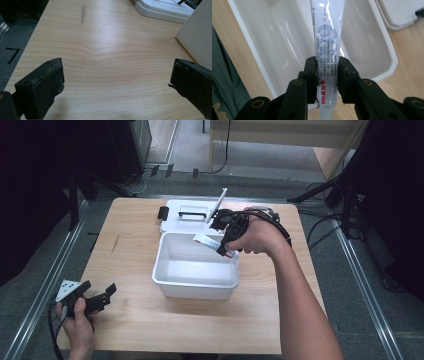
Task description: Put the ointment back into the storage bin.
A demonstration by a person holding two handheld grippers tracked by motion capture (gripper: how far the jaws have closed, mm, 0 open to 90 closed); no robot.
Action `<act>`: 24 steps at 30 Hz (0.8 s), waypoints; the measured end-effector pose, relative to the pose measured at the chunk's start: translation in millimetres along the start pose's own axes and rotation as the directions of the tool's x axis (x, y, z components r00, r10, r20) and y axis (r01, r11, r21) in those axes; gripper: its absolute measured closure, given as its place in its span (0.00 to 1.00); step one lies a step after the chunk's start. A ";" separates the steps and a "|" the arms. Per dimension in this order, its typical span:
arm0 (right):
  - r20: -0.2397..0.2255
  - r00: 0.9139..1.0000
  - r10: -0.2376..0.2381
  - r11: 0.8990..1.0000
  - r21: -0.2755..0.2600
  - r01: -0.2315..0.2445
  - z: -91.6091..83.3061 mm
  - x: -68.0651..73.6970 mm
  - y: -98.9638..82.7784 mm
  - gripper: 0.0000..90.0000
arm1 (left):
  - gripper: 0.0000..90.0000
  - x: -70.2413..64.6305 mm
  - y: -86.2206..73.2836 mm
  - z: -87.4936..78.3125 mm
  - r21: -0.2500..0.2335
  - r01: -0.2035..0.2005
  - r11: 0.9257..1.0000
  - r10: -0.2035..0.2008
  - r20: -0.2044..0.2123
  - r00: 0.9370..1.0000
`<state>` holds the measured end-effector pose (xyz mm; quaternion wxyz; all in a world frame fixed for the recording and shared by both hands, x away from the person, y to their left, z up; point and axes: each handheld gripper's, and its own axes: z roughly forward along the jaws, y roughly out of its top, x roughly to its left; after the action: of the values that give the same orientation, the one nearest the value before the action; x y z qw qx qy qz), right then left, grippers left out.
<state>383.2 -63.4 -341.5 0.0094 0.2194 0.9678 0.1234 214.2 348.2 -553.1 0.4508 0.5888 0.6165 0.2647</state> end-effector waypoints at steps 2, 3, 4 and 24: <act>-0.002 1.000 -0.021 1.000 -0.002 0.021 1.3 0.9 0.4 0.80 | 0.00 0.0 0.0 0.0 0.000 0.000 1.000 0.000 0.000 1.000; 0.012 0.998 -0.066 0.998 0.003 0.066 5.0 2.2 1.0 0.80 | 0.00 0.0 0.0 0.0 0.000 0.000 1.000 0.000 0.000 1.000; 0.016 0.997 -0.078 0.997 0.008 0.078 6.5 3.0 1.2 0.80 | 0.00 0.0 0.0 0.0 0.000 0.000 1.000 0.000 0.000 1.000; 0.001 0.990 -0.144 0.989 0.012 0.144 36.0 2.3 -0.7 0.80 | 0.00 0.0 0.0 -0.1 0.000 -0.001 1.000 0.001 0.000 1.000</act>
<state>383.4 -54.6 -376.5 0.0180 0.1490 0.9818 0.1165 214.1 348.3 -553.1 0.4509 0.5889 0.6162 0.2648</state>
